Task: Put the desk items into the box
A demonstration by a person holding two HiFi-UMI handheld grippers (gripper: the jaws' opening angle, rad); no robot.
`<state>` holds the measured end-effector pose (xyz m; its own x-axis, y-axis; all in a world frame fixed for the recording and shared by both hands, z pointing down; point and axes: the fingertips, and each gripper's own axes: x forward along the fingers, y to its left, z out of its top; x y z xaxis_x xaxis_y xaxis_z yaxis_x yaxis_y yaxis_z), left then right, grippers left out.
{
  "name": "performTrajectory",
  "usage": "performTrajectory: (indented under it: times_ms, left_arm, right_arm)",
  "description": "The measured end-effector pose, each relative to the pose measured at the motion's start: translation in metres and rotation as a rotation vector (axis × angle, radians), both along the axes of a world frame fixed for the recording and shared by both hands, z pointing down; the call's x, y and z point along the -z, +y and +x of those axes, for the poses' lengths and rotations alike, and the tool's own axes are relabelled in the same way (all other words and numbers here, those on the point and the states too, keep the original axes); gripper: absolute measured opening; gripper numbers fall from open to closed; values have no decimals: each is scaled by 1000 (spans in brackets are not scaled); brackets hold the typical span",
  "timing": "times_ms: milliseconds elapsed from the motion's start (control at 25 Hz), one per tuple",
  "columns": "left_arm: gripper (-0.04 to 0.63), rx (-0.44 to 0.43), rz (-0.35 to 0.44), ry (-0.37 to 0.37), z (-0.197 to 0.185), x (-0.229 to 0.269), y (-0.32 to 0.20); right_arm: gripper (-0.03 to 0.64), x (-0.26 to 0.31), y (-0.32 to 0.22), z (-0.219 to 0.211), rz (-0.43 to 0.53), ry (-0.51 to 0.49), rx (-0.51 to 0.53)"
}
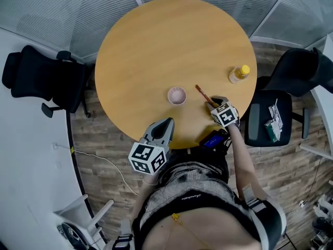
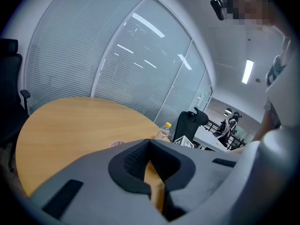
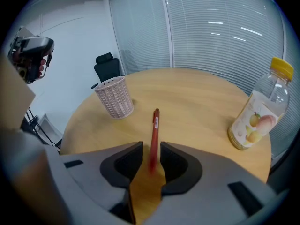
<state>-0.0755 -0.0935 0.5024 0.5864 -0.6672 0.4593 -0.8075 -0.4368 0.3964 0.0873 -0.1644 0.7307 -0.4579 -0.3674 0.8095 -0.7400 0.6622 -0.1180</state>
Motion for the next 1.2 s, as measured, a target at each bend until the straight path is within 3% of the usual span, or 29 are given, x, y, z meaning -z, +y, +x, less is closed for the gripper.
performTrajectory:
  times_ms: [280, 480, 1200]
  left_arm:
    - [-3, 3, 3, 0, -2, 0, 0]
    - [-3, 5, 1, 3, -2, -1, 2]
    - [-3, 0, 5, 4, 3, -3, 7]
  right_arm:
    - [118, -15, 10, 2, -12, 60, 42]
    - [81, -18, 9, 7, 2, 55, -4]
    - [60, -20, 7, 10, 14, 34, -26]
